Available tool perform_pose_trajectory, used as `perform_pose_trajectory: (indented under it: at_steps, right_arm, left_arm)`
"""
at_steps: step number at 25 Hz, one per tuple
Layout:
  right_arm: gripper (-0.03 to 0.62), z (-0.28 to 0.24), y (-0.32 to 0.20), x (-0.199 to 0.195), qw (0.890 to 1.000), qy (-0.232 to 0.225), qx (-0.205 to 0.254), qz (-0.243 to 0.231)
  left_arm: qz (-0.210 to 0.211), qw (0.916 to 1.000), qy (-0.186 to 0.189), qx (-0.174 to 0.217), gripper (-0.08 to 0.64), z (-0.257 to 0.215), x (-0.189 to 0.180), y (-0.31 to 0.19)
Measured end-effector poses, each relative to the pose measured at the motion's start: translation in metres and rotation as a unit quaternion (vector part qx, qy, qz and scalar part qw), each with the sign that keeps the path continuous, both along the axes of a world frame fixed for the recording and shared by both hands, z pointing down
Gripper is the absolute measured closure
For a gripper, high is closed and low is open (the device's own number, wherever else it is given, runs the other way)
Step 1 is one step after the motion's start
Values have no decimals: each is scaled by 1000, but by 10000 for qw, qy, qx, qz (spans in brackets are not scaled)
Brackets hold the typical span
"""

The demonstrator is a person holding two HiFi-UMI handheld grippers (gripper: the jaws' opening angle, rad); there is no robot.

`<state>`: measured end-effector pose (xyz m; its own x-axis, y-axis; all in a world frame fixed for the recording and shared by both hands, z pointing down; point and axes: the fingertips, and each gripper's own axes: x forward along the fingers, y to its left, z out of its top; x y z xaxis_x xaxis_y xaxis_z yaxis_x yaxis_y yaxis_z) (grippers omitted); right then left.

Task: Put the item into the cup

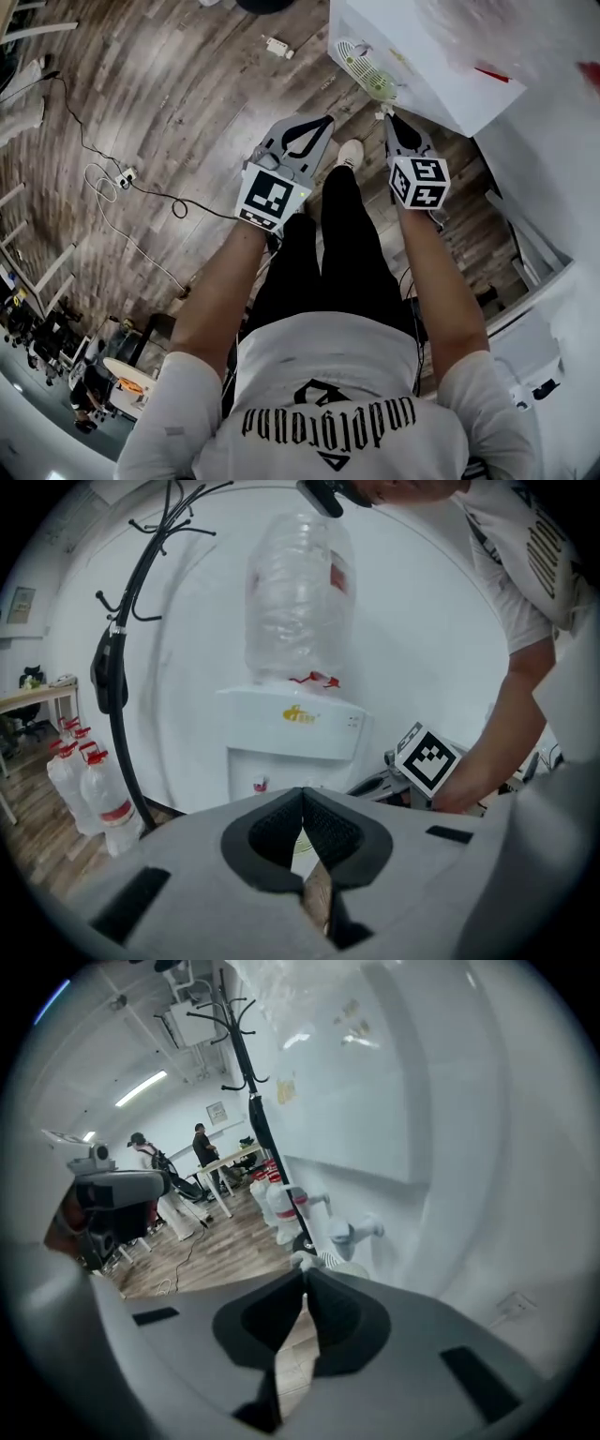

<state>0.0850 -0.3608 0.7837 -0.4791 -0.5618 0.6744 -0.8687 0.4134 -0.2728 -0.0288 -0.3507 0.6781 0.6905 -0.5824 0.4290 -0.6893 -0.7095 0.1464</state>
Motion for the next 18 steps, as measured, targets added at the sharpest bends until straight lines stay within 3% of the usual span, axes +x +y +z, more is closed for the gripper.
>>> perform_pose_trajectory:
  at_steps: [7, 18]
  right_arm:
    - [566, 55, -14, 4, 9983, -24, -442, 387]
    - [543, 104, -33, 4, 9934, 37, -912, 695]
  left_arm:
    - [-285, 9989, 36, -358, 552, 52, -4, -25]
    - [-288, 9979, 46, -582, 552, 80, 2, -37]
